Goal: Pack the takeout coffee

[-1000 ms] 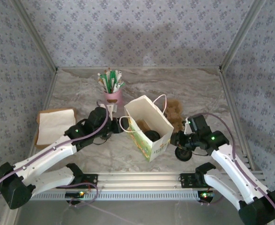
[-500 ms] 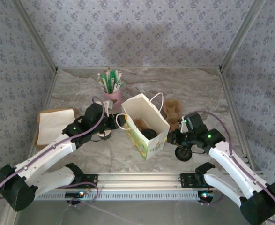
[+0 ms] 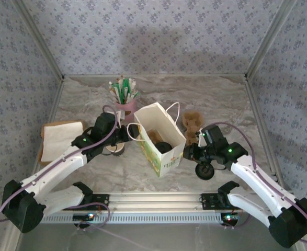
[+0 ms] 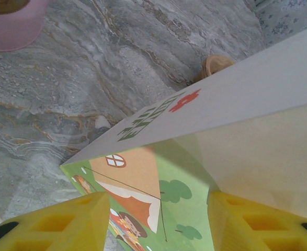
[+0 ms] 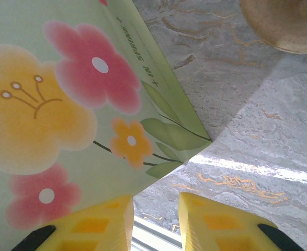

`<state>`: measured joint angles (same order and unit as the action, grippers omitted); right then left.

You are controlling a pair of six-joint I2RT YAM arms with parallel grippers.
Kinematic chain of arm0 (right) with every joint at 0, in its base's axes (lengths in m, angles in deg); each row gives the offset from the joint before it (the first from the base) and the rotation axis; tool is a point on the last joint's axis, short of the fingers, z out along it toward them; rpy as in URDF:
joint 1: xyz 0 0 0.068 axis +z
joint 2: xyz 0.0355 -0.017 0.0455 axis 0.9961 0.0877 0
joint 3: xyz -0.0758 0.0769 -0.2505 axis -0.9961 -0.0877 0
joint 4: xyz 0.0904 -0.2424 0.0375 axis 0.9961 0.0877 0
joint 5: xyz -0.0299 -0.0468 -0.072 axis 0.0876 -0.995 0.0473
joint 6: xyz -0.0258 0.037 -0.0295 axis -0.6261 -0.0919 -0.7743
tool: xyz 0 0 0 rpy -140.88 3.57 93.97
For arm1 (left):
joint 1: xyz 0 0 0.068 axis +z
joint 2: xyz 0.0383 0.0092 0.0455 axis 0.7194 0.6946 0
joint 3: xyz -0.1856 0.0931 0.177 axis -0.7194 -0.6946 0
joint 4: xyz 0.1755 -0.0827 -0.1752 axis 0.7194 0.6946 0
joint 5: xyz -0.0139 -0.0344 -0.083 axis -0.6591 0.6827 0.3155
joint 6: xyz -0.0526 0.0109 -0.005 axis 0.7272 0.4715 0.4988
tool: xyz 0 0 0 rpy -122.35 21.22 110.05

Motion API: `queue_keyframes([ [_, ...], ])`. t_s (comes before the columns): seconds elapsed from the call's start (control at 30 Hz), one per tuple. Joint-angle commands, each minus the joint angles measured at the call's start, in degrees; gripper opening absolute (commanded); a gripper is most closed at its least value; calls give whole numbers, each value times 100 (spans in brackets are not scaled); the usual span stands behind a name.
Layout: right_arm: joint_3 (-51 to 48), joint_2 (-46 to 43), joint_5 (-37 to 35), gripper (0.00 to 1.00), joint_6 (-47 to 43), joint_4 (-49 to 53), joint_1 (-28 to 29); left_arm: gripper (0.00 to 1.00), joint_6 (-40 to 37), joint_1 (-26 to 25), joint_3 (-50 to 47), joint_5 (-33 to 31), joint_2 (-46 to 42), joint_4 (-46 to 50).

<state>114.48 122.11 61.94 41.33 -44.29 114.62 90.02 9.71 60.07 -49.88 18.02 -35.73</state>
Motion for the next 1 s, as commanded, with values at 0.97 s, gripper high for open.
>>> queue_keyframes([
  [0.97, -15, 286, -239, 31, 302, -560, 568, 52, -200, 721, 472, 592, 855, -622],
])
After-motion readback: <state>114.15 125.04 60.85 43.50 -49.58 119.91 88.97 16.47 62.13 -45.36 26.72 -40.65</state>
